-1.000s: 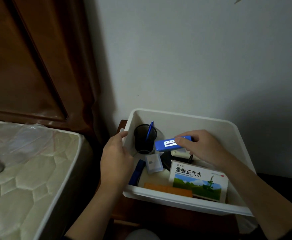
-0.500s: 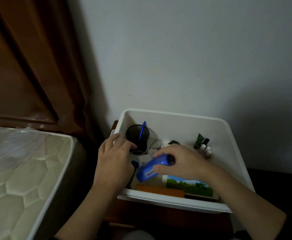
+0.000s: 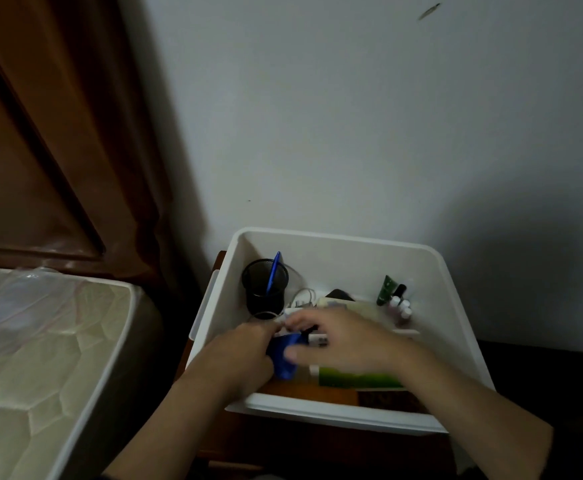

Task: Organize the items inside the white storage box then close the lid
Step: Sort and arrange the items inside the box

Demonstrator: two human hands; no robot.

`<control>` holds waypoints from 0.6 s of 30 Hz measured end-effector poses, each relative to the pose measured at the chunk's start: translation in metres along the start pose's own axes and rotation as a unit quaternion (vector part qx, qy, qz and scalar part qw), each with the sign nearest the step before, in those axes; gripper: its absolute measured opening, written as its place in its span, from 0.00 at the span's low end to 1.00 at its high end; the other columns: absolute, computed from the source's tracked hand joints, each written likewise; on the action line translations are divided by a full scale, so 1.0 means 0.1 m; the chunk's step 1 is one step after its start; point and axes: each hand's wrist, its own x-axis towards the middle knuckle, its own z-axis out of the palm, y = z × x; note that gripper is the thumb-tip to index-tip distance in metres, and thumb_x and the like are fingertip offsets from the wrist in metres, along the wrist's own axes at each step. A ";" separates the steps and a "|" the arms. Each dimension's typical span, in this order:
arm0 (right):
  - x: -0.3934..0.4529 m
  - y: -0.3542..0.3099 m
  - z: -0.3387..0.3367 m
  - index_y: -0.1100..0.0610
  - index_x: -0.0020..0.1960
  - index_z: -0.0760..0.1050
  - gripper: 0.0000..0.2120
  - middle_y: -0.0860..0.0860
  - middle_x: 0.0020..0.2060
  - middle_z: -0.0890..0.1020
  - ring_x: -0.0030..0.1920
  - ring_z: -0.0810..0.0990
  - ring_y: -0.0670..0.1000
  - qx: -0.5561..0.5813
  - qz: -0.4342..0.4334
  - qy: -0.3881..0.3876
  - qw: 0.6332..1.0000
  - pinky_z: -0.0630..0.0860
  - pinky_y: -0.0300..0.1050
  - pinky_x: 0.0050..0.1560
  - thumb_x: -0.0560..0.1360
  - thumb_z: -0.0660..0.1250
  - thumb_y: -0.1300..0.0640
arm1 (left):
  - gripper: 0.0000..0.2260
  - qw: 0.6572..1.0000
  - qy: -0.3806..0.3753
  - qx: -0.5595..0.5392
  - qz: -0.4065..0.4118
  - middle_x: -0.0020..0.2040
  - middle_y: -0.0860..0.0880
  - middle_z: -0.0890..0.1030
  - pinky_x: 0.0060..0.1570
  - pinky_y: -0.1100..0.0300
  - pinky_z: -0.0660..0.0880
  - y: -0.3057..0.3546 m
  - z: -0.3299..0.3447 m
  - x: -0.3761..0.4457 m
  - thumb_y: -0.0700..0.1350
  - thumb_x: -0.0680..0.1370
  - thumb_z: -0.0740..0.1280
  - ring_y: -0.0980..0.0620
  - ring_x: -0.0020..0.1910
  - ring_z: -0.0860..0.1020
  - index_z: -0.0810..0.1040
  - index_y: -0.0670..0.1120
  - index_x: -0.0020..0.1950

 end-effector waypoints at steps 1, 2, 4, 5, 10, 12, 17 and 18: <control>0.04 0.06 -0.11 0.38 0.66 0.77 0.20 0.37 0.60 0.82 0.60 0.80 0.38 0.045 0.013 0.040 0.998 0.80 0.43 0.61 0.76 0.70 0.34 | 0.29 1.000 -0.010 -0.001 -0.003 0.70 0.51 0.79 0.64 0.51 0.77 -0.01 0.00 0.01 0.44 0.76 0.64 0.49 0.65 0.79 0.70 0.62 0.76; 0.08 0.15 -0.22 0.39 0.64 0.79 0.15 0.37 0.59 0.83 0.60 0.81 0.38 0.058 0.031 0.089 0.994 0.80 0.45 0.62 0.78 0.70 0.40 | 0.28 1.000 -0.018 -0.008 -0.004 0.69 0.52 0.79 0.62 0.52 0.77 -0.02 0.00 0.02 0.45 0.76 0.63 0.51 0.64 0.79 0.70 0.64 0.75; 0.16 0.35 -0.38 0.44 0.69 0.78 0.17 0.42 0.64 0.82 0.65 0.80 0.44 0.026 0.095 0.128 0.987 0.78 0.51 0.69 0.81 0.70 0.51 | 0.26 0.999 -0.024 -0.025 -0.003 0.65 0.55 0.79 0.54 0.56 0.76 -0.04 0.02 0.04 0.47 0.76 0.61 0.54 0.58 0.79 0.70 0.66 0.73; 0.19 0.44 -0.41 0.48 0.73 0.75 0.22 0.46 0.68 0.80 0.68 0.79 0.48 -0.011 0.132 0.109 0.985 0.76 0.52 0.70 0.80 0.71 0.54 | 0.24 0.999 -0.020 -0.031 -0.004 0.62 0.56 0.79 0.50 0.57 0.74 -0.04 0.03 0.06 0.48 0.77 0.61 0.55 0.55 0.79 0.71 0.66 0.72; 0.23 0.63 -0.36 0.45 0.83 0.61 0.41 0.52 0.77 0.68 0.76 0.68 0.55 -0.065 0.215 0.021 0.974 0.71 0.55 0.74 0.73 0.73 0.50 | 0.10 0.998 0.006 -0.062 -0.004 0.52 0.59 0.79 0.43 0.61 0.71 -0.07 0.09 0.12 0.52 0.84 0.58 0.60 0.48 0.78 0.76 0.63 0.61; 0.18 0.64 -0.41 0.40 0.83 0.55 0.47 0.49 0.79 0.63 0.79 0.59 0.57 -0.144 0.228 -0.040 0.962 0.64 0.60 0.77 0.69 0.75 0.47 | 0.10 0.997 0.029 -0.068 -0.003 0.51 0.58 0.79 0.41 0.62 0.70 -0.06 0.10 0.16 0.53 0.86 0.57 0.60 0.47 0.78 0.78 0.59 0.58; 0.05 0.59 -0.32 0.39 0.68 0.66 0.34 0.46 0.66 0.65 0.69 0.62 0.53 -0.245 0.199 -0.004 0.949 0.71 0.54 0.64 0.68 0.77 0.54 | 0.10 0.984 0.101 -0.148 0.011 0.57 0.60 0.76 0.45 0.69 0.69 0.09 0.12 0.31 0.54 0.87 0.58 0.63 0.52 0.76 0.76 0.58 0.64; 0.04 0.58 -0.29 0.40 0.63 0.69 0.27 0.45 0.64 0.67 0.67 0.63 0.52 -0.245 0.181 0.016 0.952 0.70 0.52 0.62 0.70 0.76 0.56 | 0.10 0.982 0.099 -0.158 0.014 0.58 0.60 0.75 0.46 0.70 0.70 0.12 0.13 0.35 0.53 0.87 0.59 0.63 0.52 0.76 0.76 0.57 0.66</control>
